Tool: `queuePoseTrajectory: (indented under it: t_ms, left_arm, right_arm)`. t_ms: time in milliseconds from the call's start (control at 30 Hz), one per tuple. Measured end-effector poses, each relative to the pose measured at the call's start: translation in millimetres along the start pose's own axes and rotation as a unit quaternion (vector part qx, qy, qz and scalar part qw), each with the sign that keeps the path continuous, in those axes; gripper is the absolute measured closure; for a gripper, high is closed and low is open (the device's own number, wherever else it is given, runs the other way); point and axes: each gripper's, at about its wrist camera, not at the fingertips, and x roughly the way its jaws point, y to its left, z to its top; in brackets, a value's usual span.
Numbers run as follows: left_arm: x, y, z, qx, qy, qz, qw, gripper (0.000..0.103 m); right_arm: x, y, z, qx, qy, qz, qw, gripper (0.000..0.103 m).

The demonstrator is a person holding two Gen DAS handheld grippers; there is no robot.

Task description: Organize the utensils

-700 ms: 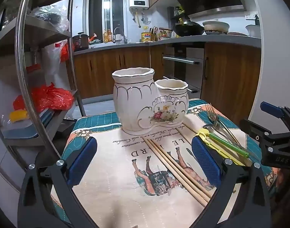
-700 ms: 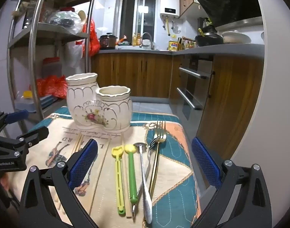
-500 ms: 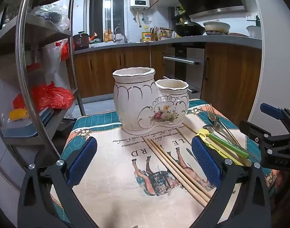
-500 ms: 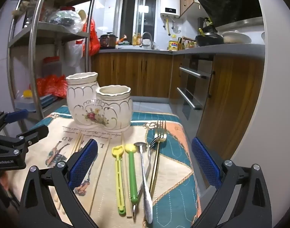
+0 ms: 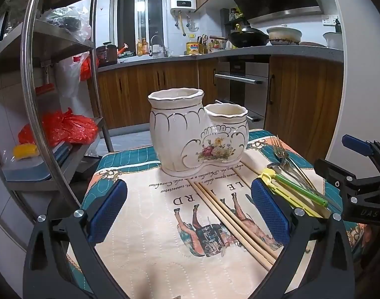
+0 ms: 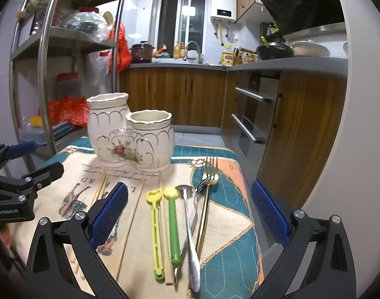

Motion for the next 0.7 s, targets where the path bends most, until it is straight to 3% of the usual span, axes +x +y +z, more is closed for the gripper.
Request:
queuePoseTrajectory:
  t_ms: [700]
  left_arm:
    - [-1.8, 2.2, 3.1, -0.003, 0.001, 0.0, 1.0, 0.005]
  right_arm:
    - [5.1, 2.3, -3.0, -0.001, 0.006, 0.0, 1.0, 0.005]
